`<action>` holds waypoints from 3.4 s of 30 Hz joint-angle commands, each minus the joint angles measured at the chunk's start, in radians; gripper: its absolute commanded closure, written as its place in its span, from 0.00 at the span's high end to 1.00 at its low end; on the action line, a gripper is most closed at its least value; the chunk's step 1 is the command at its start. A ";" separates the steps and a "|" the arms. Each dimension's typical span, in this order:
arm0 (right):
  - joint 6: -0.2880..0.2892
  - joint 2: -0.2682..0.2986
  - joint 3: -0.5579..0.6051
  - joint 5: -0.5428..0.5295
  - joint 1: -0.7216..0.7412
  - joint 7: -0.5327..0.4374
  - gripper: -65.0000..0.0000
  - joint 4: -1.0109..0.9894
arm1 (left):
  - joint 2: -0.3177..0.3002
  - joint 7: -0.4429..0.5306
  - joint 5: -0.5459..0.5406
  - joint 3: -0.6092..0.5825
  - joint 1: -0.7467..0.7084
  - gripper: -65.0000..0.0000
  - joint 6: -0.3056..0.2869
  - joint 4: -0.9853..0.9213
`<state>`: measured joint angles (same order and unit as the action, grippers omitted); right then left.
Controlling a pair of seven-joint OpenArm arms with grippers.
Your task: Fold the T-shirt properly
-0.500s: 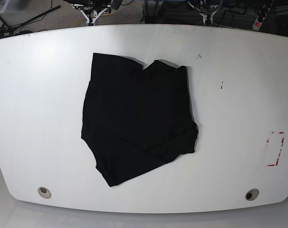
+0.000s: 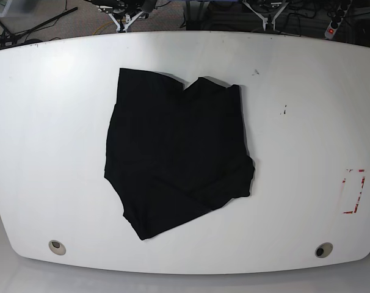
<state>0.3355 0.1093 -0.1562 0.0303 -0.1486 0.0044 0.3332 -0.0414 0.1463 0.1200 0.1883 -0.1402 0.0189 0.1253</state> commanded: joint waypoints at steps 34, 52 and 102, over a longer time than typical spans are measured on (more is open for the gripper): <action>0.014 -0.018 -0.004 -0.010 -0.708 0.113 0.39 1.068 | 0.067 -0.003 -0.003 0.001 -0.824 0.74 0.003 1.206; 0.014 0.028 -0.096 -0.415 -1.087 0.225 0.39 1.653 | 0.039 -0.003 -0.035 0.003 -1.160 0.74 0.003 1.839; 0.044 0.123 -0.208 -0.610 0.225 0.958 0.69 1.219 | -0.071 -0.003 -0.286 0.001 -0.959 0.83 0.003 1.862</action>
<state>0.3511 0.2173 -0.3603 -0.5549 0.0433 0.9787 1.5894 -0.1089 0.1207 -0.1665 0.1867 -1.0824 0.0219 1.9724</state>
